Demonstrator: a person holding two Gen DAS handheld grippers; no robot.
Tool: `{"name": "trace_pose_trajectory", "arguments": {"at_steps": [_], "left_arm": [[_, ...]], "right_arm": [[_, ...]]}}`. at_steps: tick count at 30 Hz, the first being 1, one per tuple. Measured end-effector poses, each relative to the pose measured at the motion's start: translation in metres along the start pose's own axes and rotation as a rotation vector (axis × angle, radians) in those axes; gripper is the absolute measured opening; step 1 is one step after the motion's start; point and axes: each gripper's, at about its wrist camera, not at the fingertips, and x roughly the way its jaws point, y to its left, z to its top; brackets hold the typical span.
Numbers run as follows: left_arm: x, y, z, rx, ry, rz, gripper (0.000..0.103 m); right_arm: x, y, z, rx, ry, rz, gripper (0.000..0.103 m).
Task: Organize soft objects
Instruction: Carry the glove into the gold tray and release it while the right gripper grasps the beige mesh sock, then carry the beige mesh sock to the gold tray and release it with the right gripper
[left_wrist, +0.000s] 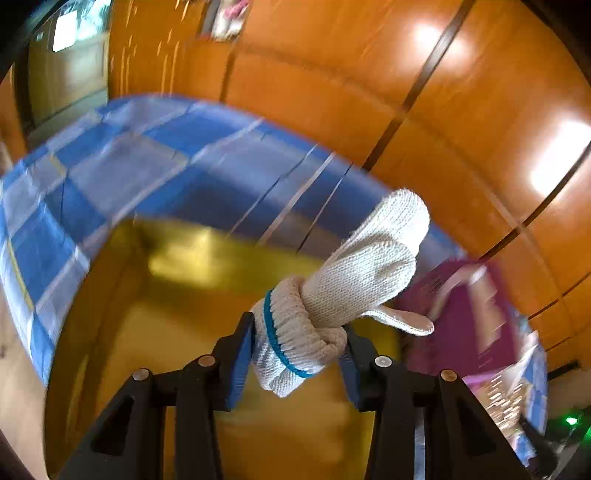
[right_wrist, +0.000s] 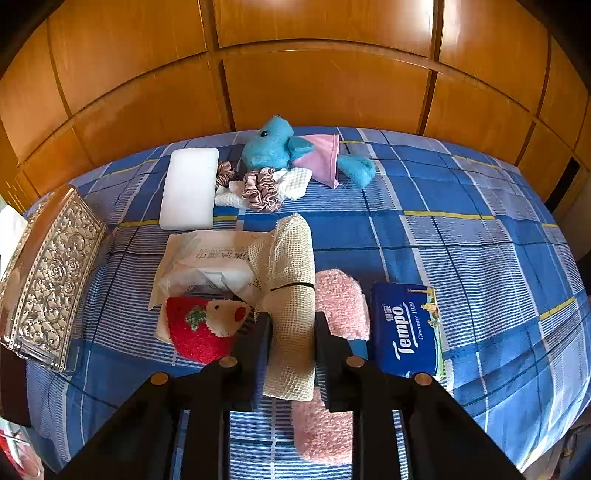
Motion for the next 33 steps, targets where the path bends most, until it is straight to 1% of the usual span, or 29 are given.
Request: {"name": "trace_pose_trajectory", "arguments": {"at_steps": [3,4,5,6,7,8,9,10,11,15,21,26,29,33], "left_arm": [[0.017,0.006,-0.016,-0.007,0.05,0.013,0.048],[0.02,0.004,-0.02,-0.008,0.054,0.02,0.049],[0.021,0.004,-0.024,-0.004,0.058,0.021,0.052],[0.022,0.005,-0.026,-0.003,0.057,0.018,0.055],[0.02,0.004,-0.029,-0.006,0.054,0.019,0.061],[0.019,0.005,-0.033,-0.009,0.048,0.02,0.064],[0.016,0.006,-0.038,-0.008,0.042,0.019,0.066],[0.015,0.003,-0.037,-0.007,0.038,0.023,0.07],[0.012,0.004,-0.041,-0.004,0.029,0.032,0.072],[0.005,0.008,-0.049,0.024,0.008,0.021,0.072],[-0.017,0.007,-0.064,0.091,-0.025,0.026,0.074],[-0.034,0.006,-0.068,0.128,-0.058,0.034,0.076],[-0.042,0.006,-0.07,0.129,-0.072,0.035,0.078],[-0.047,0.009,-0.072,0.133,-0.082,0.048,0.078]], "right_arm": [[-0.005,0.005,0.004,-0.007,-0.006,-0.004,0.017],[-0.007,0.008,0.005,-0.017,-0.011,-0.005,0.017],[-0.01,0.011,0.007,-0.027,-0.017,-0.007,0.017],[-0.012,0.015,0.01,-0.037,-0.022,-0.007,0.017],[-0.015,0.019,0.012,-0.044,-0.029,-0.007,0.017],[-0.018,0.023,0.015,-0.058,-0.039,-0.012,0.017],[-0.019,0.027,0.017,-0.067,-0.045,-0.017,0.017],[-0.021,0.031,0.021,-0.081,-0.053,-0.022,0.017],[-0.023,0.035,0.026,-0.094,-0.059,-0.025,0.017],[-0.029,0.051,0.044,-0.135,-0.082,-0.024,0.017],[-0.038,0.087,0.072,-0.209,-0.132,0.009,0.017],[-0.037,0.128,0.102,-0.272,-0.149,0.026,0.017],[-0.04,0.155,0.117,-0.305,-0.164,0.043,0.017],[-0.051,0.195,0.128,-0.373,-0.2,0.08,0.017]]}}
